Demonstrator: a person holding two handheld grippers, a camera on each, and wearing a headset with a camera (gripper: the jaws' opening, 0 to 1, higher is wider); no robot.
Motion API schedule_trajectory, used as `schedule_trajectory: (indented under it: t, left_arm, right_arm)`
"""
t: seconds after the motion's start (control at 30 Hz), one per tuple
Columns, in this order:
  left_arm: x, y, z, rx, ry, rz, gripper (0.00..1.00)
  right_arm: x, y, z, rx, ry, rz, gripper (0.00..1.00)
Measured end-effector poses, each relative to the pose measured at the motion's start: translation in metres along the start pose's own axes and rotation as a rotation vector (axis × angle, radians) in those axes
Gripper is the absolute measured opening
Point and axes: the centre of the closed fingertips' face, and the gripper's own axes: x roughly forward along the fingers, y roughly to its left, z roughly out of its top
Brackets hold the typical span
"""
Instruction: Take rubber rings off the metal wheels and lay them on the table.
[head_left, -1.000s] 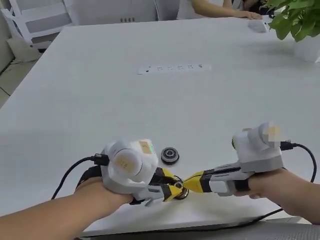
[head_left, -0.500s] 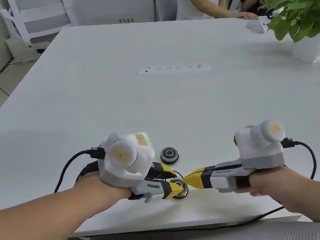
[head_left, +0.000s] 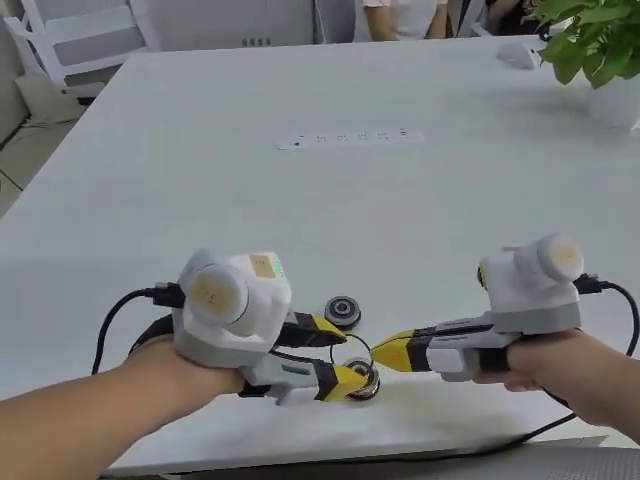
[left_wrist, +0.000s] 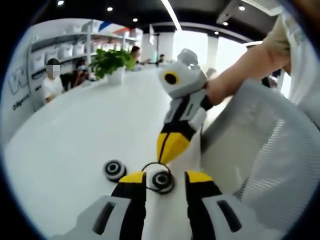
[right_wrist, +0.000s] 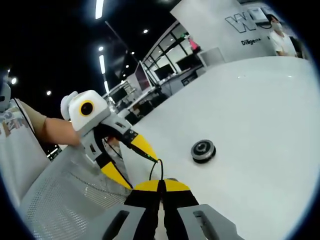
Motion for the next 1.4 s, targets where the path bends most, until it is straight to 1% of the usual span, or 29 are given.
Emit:
schedule_trajectory:
  t: [0.13, 0.33, 0.47, 0.57, 0.63, 0.77, 1.0, 1.03, 1.2, 1.4]
  left_arm:
    - [-0.012, -0.001, 0.006, -0.004, -0.027, 0.0, 0.33]
    - [-0.028, -0.001, 0.009, -0.01, -0.047, 0.013, 0.39]
    - [-0.037, -0.001, 0.009, -0.022, -0.055, 0.015, 0.43]
    - [-0.043, 0.001, 0.008, -0.019, -0.058, 0.025, 0.45]
    - [-0.047, 0.002, 0.008, -0.018, -0.063, 0.034, 0.46]
    - [-0.056, 0.004, 0.007, -0.023, -0.071, 0.047, 0.49]
    - [-0.074, 0.007, -0.001, -0.023, -0.066, 0.074, 0.54]
    - [-0.077, 0.009, -0.005, -0.025, -0.064, 0.08, 0.54]
    - [-0.089, 0.013, -0.01, -0.043, -0.067, 0.107, 0.57]
    - [-0.102, 0.017, -0.017, -0.058, -0.071, 0.137, 0.58]
  right_arm:
    - [0.0, 0.004, 0.004, -0.005, -0.003, 0.008, 0.0]
    - [0.0, 0.006, 0.009, -0.015, -0.001, 0.014, 0.0]
    - [0.002, 0.007, 0.011, -0.022, 0.008, 0.018, 0.0]
    - [0.003, 0.009, 0.014, -0.03, 0.014, 0.022, 0.0]
    - [0.003, 0.006, 0.016, -0.036, 0.013, 0.023, 0.0]
    - [0.006, 0.005, 0.022, -0.048, 0.013, 0.024, 0.0]
    - [0.018, 0.011, 0.03, -0.064, 0.023, 0.031, 0.0]
    - [0.02, 0.011, 0.031, -0.068, 0.027, 0.033, 0.0]
    - [0.031, 0.016, 0.035, -0.079, 0.036, 0.042, 0.0]
    - [0.044, 0.02, 0.035, -0.092, 0.058, 0.05, 0.0]
